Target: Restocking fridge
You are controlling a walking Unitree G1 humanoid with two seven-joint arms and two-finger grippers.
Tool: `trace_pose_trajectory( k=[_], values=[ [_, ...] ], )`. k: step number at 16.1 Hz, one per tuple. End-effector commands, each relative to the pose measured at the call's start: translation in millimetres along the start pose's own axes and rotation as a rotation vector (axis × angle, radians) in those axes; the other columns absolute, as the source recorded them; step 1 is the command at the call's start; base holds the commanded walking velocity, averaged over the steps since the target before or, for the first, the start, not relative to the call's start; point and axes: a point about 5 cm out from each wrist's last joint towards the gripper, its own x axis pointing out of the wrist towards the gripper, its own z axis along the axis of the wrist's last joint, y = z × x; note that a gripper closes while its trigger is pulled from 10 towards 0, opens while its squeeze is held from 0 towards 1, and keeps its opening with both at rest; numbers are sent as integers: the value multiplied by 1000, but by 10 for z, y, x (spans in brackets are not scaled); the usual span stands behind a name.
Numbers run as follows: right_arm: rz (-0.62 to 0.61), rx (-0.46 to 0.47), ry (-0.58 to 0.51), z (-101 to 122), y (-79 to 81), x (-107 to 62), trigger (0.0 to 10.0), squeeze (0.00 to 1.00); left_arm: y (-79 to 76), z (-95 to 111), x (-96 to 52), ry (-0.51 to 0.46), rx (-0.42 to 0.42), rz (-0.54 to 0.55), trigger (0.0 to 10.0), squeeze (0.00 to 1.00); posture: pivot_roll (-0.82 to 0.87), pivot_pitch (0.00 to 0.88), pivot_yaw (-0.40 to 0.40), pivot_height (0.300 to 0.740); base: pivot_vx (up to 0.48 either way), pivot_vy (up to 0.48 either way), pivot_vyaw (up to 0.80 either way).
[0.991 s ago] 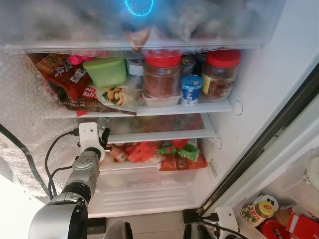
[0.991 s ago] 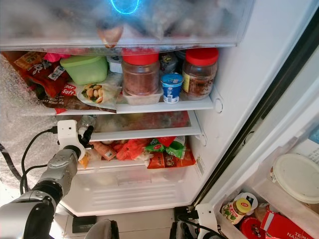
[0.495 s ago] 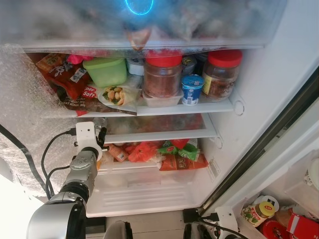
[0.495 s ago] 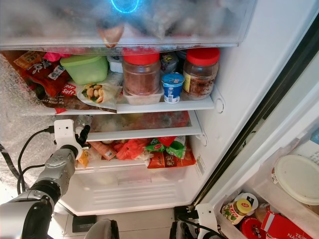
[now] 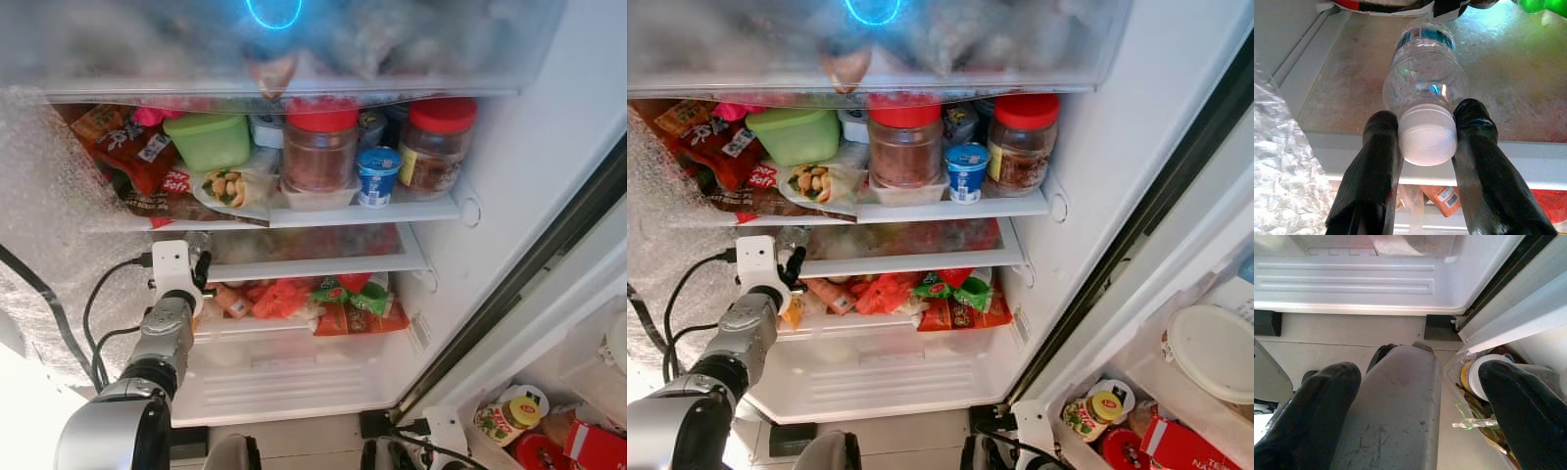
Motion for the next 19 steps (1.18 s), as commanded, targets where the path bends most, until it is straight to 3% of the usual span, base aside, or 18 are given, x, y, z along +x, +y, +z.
trace_pose_trajectory(
  k=[1, 2, 5, 6, 8, 11, 17, 18, 19],
  values=[
    [-17, 15, 115, -295, -10, -67, 10000, 0, -32, -114, -31, 48, 22, -11, 10000, 0, -2, 68, -28, 636, 0, 0, 0],
    [-18, 16, 114, -294, -11, -67, 10000, 0, -30, -114, -31, 49, 21, -9, 10000, 1000, -2, 68, -28, 636, 0, 0, 0],
    [-17, 14, 116, -295, -15, -68, 10000, 0, -30, -120, -33, 51, 15, -10, 10000, 1000, -1, 68, -30, 636, 0, 0, 0],
    [-17, 14, 115, -294, -15, -68, 10000, 0, -33, -119, -33, 50, 24, -17, 10000, 0, -1, 68, -30, 636, 0, 0, 0],
    [-17, 15, 115, -291, -17, -68, 10000, 0, -42, -115, -32, 48, 25, -24, 10000, 0, -1, 67, -30, 636, 0, 0, 0],
    [-19, 15, 114, -290, -16, -67, 10000, 0, -189, -102, -50, 4, 164, -132, 10000, 0, -1, 65, -30, 636, 0, 0, 0],
    [-13, 16, 112, -283, -4, -61, 10000, 0, -177, -151, -113, -48, 165, -114, 10000, 0, 11, 63, -27, 636, 0, 0, 0],
    [-12, 15, 112, -281, -2, -60, 10000, 0, -172, -161, -118, -47, 158, -111, 10000, 286, 10, 63, -26, 636, 0, 0, 0],
    [-13, 16, 111, -281, -2, -60, 10000, 0, -171, -166, -124, -51, 133, -106, 10000, 1000, 9, 61, -25, 636, 0, 0, 0]
  ],
)
